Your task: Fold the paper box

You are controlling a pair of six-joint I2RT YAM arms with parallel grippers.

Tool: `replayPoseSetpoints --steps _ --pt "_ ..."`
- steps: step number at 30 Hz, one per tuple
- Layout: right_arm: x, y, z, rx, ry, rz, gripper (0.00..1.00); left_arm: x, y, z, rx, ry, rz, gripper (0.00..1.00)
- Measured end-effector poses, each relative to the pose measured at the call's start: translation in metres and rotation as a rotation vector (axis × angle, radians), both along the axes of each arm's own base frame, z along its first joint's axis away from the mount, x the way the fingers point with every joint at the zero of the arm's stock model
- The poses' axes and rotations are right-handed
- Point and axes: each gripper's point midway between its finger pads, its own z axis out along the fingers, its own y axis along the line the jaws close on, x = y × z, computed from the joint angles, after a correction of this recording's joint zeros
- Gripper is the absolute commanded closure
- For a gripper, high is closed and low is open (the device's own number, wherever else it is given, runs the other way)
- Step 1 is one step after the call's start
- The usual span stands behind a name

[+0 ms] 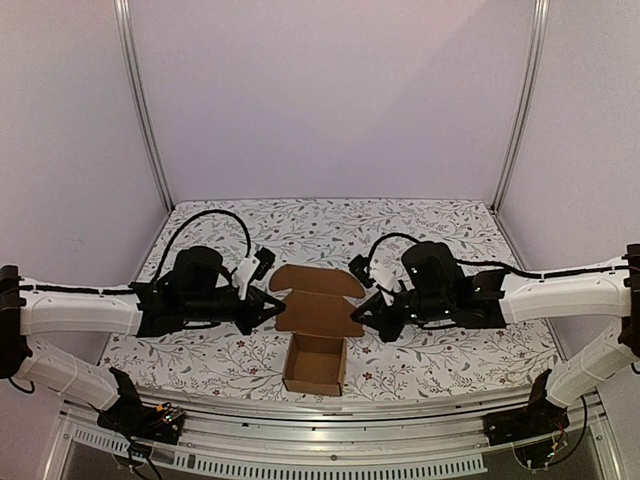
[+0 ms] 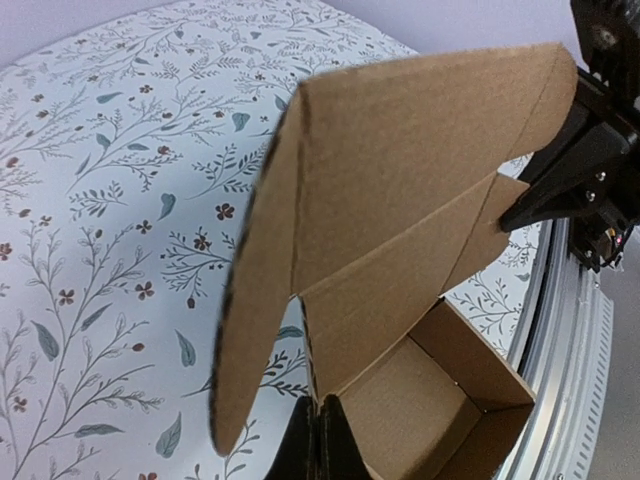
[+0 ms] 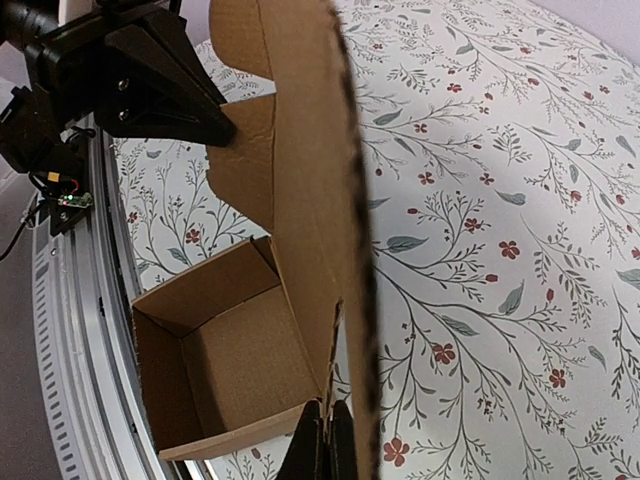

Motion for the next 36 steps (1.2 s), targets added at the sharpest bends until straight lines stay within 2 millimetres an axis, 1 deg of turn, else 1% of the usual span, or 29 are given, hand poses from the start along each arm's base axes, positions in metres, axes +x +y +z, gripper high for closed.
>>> replayPoseSetpoints --steps 2,6,10,12,16,21,25,30,36 --pt "0.001 0.003 -0.001 -0.023 -0.017 -0.037 1.00 0.004 0.001 -0.001 0.008 0.014 0.029 1.00" --pt "0.004 0.010 0.004 -0.049 -0.059 -0.133 1.00 0.011 0.001 0.003 0.012 0.031 0.085 1.00" --pt "0.008 0.013 0.007 -0.076 -0.102 -0.235 1.00 0.014 0.001 0.007 0.013 0.042 0.130 1.00" --pt "0.009 0.015 0.007 -0.093 -0.123 -0.280 1.00 0.014 0.000 0.007 0.019 0.043 0.149 1.00" --pt "0.017 0.009 0.005 -0.130 -0.155 -0.389 1.00 0.007 -0.005 0.007 0.036 0.037 0.163 1.00" --pt "0.028 0.001 0.000 -0.138 -0.162 -0.520 1.00 -0.003 -0.013 0.009 0.040 0.031 0.171 1.00" --pt "0.026 0.005 0.003 -0.119 -0.172 -0.584 1.00 -0.004 -0.014 0.011 0.034 0.034 0.217 1.00" --pt "0.017 0.008 0.001 -0.115 -0.212 -0.640 1.00 -0.004 -0.013 0.011 0.025 0.055 0.283 1.00" --pt "0.007 0.010 0.004 -0.093 -0.245 -0.678 1.00 -0.002 -0.015 0.004 0.016 0.096 0.357 1.00"
